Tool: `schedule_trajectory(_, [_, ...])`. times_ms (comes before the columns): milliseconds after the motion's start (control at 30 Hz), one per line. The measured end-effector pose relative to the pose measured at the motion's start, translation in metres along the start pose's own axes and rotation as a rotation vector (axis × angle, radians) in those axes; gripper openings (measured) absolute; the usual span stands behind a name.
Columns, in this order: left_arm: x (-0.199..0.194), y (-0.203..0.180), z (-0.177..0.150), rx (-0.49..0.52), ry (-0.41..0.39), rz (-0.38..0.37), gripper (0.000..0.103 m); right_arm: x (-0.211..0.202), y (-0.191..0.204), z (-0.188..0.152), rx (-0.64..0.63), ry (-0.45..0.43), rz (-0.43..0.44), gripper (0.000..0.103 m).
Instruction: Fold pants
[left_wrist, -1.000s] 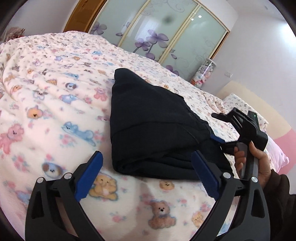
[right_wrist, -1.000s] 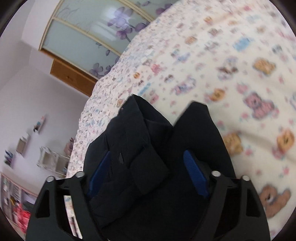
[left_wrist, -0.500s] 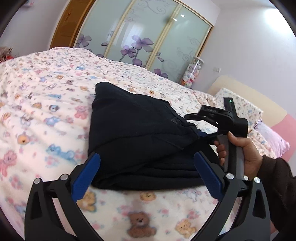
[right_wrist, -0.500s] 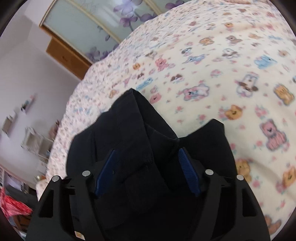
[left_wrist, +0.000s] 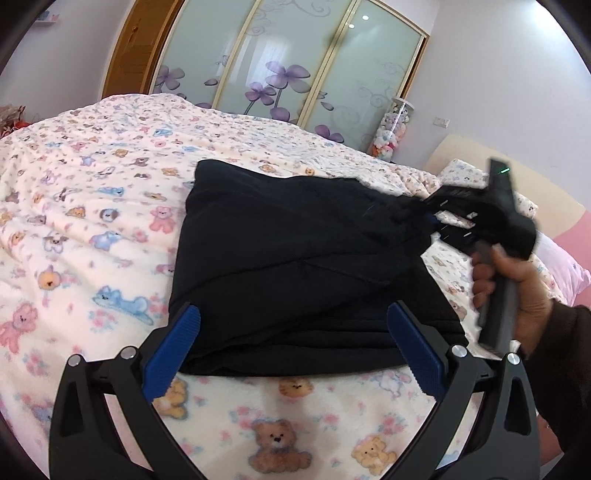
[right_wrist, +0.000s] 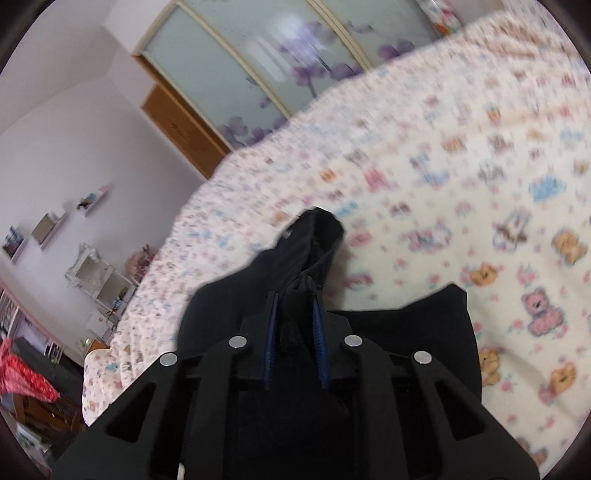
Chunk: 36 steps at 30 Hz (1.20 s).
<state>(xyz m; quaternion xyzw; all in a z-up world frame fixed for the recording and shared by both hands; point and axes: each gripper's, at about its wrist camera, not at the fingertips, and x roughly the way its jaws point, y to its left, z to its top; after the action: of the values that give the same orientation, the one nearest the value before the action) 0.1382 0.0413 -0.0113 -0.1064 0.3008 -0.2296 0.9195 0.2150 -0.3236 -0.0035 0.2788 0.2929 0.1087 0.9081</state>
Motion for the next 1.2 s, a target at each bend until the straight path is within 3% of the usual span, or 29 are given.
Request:
schedule_trajectory(133, [-0.005,0.000,-0.003,-0.001,0.002,-0.001,0.101,-0.051,0.014,-0.007,-0.013,-0.113,0.052,0.017])
schedule_trajectory(233, [-0.009,0.002,-0.006,-0.010,-0.003,-0.005,0.101,-0.084,0.004,-0.034,0.012,-0.174,0.017,0.017])
schedule_trajectory(300, [-0.011,0.006,-0.008,-0.025,-0.002,-0.008,0.101,-0.088,-0.020,-0.061,0.061,-0.154,-0.079,0.017])
schedule_trajectory(367, [-0.011,0.008,-0.009,-0.039,0.005,-0.009,0.101,-0.076,-0.051,-0.083,0.133,-0.078,-0.171,0.017])
schedule_trajectory(433, [-0.011,0.009,-0.008,-0.043,0.018,-0.005,0.101,-0.070,-0.076,-0.095,0.210,-0.053,-0.151,0.018])
schedule_trajectory(533, [-0.014,0.006,-0.007,-0.022,0.017,0.010,0.101,-0.070,-0.067,-0.086,0.148,-0.040,-0.173,0.021])
schedule_trajectory(633, [-0.018,0.000,-0.002,0.006,0.006,0.029,0.101,-0.072,-0.056,-0.080,0.065,-0.017,-0.232,0.034])
schedule_trajectory(733, [-0.019,-0.009,0.004,0.043,0.005,0.061,0.101,-0.084,-0.049,-0.078,-0.007,-0.082,-0.304,0.043])
schedule_trajectory(767, [-0.018,-0.016,0.007,0.070,0.011,0.087,0.101,-0.089,-0.045,-0.076,-0.025,-0.109,-0.318,0.052])
schedule_trajectory(800, [-0.017,-0.021,0.009,0.092,0.015,0.105,0.101,-0.094,-0.039,-0.072,-0.056,-0.146,-0.315,0.057])
schedule_trajectory(867, [-0.010,-0.035,0.016,0.145,0.031,0.123,0.101,-0.088,-0.030,-0.066,-0.099,-0.156,-0.260,0.057])
schedule_trajectory(967, [0.005,-0.059,0.028,0.229,0.050,0.128,0.101,-0.073,-0.017,-0.053,-0.107,-0.117,-0.125,0.057])
schedule_trajectory(1033, [0.015,-0.071,0.035,0.259,0.060,0.140,0.101,-0.058,-0.009,-0.047,-0.099,-0.076,-0.079,0.057])
schedule_trajectory(1200, [0.055,-0.085,0.046,0.320,0.114,0.231,0.101,-0.035,0.002,-0.048,-0.121,-0.013,-0.076,0.057])
